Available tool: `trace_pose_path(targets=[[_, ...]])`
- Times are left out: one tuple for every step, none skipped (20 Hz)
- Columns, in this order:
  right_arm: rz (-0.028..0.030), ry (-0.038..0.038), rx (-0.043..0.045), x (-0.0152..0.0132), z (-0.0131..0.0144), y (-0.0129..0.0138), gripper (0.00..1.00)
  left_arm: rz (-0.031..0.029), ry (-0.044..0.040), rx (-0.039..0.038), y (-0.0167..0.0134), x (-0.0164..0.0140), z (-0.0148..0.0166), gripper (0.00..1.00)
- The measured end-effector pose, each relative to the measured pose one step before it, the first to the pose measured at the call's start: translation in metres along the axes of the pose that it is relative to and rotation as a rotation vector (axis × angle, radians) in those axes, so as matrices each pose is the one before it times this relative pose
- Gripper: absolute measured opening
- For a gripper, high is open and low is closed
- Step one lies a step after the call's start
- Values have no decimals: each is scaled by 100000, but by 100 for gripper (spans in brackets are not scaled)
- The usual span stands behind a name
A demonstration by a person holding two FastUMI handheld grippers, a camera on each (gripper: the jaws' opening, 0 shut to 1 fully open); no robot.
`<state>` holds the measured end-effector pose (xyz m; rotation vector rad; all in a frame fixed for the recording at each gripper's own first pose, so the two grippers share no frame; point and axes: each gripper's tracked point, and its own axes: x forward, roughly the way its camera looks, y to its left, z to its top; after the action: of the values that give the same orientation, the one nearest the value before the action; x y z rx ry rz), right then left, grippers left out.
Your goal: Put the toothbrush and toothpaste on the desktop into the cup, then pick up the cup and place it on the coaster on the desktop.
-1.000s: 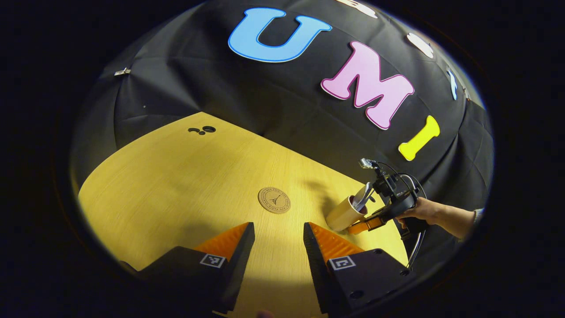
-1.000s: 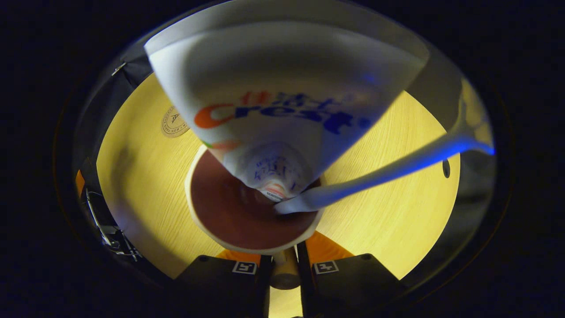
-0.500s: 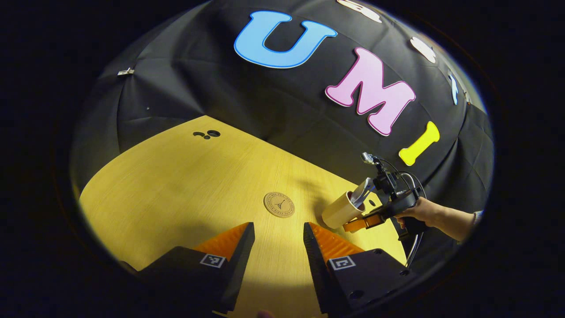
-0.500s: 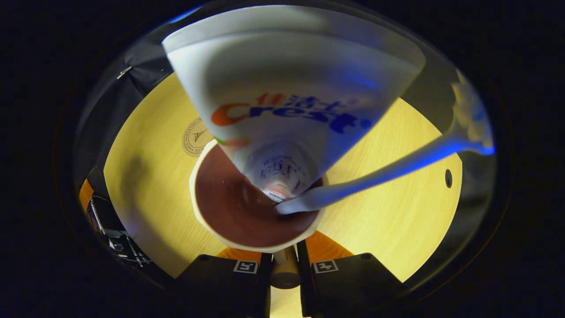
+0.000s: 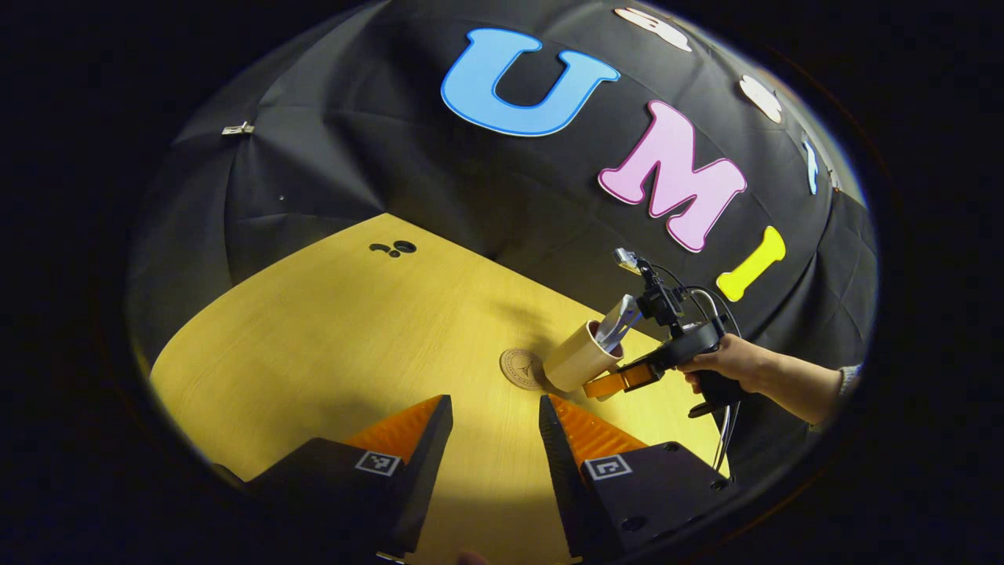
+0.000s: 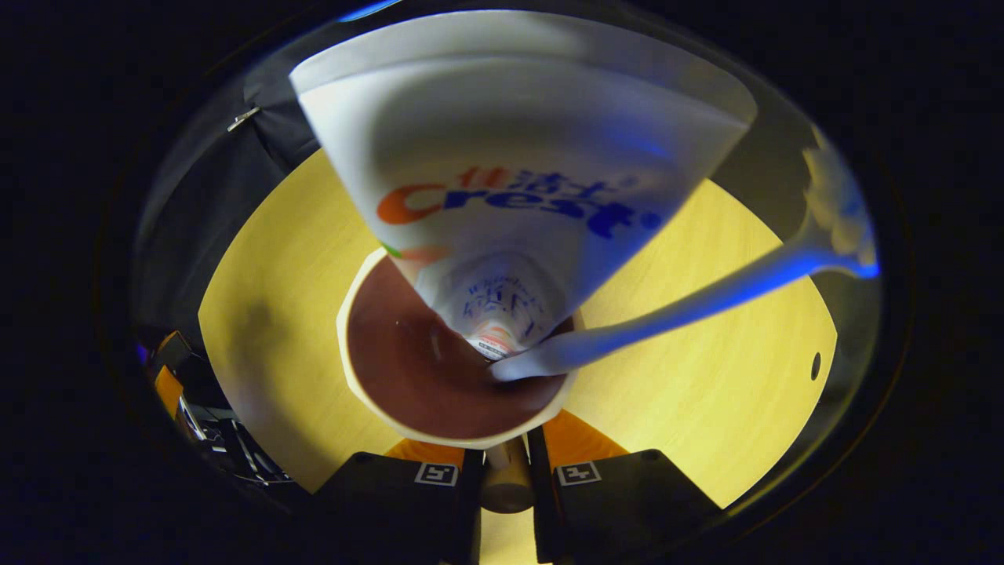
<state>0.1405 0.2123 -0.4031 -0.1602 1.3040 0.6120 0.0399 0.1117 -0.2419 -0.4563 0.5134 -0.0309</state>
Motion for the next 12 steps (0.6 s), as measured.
trace_pose_path(targets=[[-287,209,-771,181,370,227,25,267,-88,-396,86,-397,108,70],[-174,259,-548,177,353,310,25,411,43,-327,348,-724,30,70],[-82,347,-428,162,380,299,30,445,14,-300,232,-782,-21,70],[23,307,-284,257,259,381,30,399,-95,-343,214,-989,219,70],[190,648,-440,192,234,272,35,272,-91,-382,102,-841,217,70],[19,614,-637,329,154,312,30,373,-76,-378,711,167,-188,70],[-87,482,-514,202,176,210,30,324,19,-373,139,-377,218,70],[-59,436,-336,200,183,202,30,324,-21,-382,61,122,-143,70],[-180,234,-429,161,243,55,30,207,-8,-268,-20,-180,26,70],[-256,147,-370,-176,-195,-102,30,409,-120,-204,71,-229,-50,70],[-377,305,-264,-65,-9,-112,30,282,1,-185,156,-245,8,70],[-361,290,-404,-175,27,-25,30,377,-60,-196,114,-279,57,70]])
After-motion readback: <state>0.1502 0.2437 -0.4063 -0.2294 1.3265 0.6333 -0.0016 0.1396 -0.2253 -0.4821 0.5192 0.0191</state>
